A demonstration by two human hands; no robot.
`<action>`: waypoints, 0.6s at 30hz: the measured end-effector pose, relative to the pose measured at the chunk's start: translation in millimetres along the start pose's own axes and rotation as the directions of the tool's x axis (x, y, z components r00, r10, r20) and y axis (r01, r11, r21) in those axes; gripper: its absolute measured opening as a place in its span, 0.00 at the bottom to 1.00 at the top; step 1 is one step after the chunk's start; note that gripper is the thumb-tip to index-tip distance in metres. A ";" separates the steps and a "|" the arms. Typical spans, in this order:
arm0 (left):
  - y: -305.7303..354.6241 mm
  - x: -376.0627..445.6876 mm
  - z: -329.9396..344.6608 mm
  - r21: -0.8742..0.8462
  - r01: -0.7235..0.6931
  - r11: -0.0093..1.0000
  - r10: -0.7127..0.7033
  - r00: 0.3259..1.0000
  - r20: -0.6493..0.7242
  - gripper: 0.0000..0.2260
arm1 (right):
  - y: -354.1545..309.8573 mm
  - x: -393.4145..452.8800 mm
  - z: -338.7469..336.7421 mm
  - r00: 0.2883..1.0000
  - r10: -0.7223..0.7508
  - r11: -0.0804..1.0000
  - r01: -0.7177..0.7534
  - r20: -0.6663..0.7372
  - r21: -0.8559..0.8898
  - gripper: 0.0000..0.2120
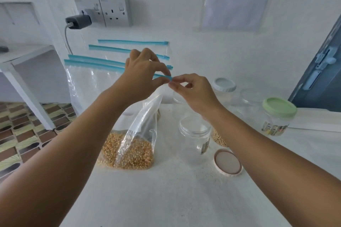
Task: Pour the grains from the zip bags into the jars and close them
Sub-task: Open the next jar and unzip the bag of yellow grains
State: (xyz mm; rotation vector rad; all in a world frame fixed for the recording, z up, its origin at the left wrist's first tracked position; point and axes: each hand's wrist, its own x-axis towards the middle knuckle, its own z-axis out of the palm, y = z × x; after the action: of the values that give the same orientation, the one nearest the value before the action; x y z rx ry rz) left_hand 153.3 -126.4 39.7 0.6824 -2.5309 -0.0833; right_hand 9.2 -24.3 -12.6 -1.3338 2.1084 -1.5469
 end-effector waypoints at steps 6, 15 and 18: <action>-8.5 0.5 -5.4 -0.134 0.003 0.991 0.000 1.000 0.023 0.07 | 0.8 -4.8 2.1 0.995 -0.093 0.996 0.093 -0.038 0.009 0.06; -18.3 -10.6 -9.3 -0.039 0.000 0.999 0.000 1.000 -0.015 0.08 | 13.1 -12.4 1.1 0.983 -0.163 0.986 0.159 -0.088 -0.051 0.06; -11.6 -11.0 -6.3 -0.015 -0.023 1.000 0.023 1.000 -0.022 0.08 | 5.4 -8.5 2.3 0.981 -0.188 0.978 0.182 -0.054 -0.099 0.05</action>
State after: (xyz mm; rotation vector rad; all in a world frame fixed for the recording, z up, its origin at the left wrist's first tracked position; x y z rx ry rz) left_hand 169.7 -130.7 37.9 0.6450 -2.5142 -0.0870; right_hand 12.6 -19.2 -20.9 -1.5738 2.1724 -1.5978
